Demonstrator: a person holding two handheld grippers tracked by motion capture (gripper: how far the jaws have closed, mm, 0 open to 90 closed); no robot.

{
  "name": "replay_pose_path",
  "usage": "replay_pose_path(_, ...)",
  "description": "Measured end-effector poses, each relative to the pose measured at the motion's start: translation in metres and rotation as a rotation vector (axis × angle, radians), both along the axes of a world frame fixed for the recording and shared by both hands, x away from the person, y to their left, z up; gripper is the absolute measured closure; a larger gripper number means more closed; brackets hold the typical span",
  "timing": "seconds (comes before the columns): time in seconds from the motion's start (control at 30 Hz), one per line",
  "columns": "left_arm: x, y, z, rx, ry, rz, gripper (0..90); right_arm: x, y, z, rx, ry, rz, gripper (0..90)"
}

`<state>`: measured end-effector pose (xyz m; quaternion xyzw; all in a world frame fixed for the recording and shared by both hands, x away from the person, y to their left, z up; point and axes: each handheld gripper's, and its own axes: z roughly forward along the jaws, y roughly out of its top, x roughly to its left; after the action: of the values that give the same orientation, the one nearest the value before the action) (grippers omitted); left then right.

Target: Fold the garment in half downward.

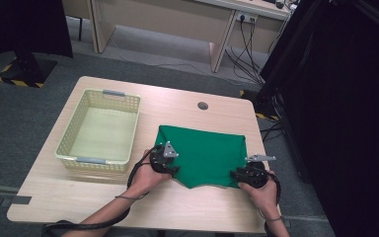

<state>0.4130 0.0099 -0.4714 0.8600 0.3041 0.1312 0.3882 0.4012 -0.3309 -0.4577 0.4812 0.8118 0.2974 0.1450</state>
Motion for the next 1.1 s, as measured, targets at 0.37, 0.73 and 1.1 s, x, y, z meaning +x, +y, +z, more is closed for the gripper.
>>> replay_pose_path(0.37,0.001,0.016,0.006,0.008,-0.017,0.066,46.3,-0.002,0.01,0.004,0.003,-0.007,-0.011,49.6)
replay_pose_path(0.73,0.004,0.012,-0.001,0.025,-0.004,0.06,46.7,0.001,0.01,0.0,-0.026,-0.005,-0.026,49.9)
replay_pose_path(1.1,0.009,0.007,-0.002,0.019,-0.004,0.062,46.5,0.003,0.005,-0.001,-0.032,-0.014,-0.045,49.5)
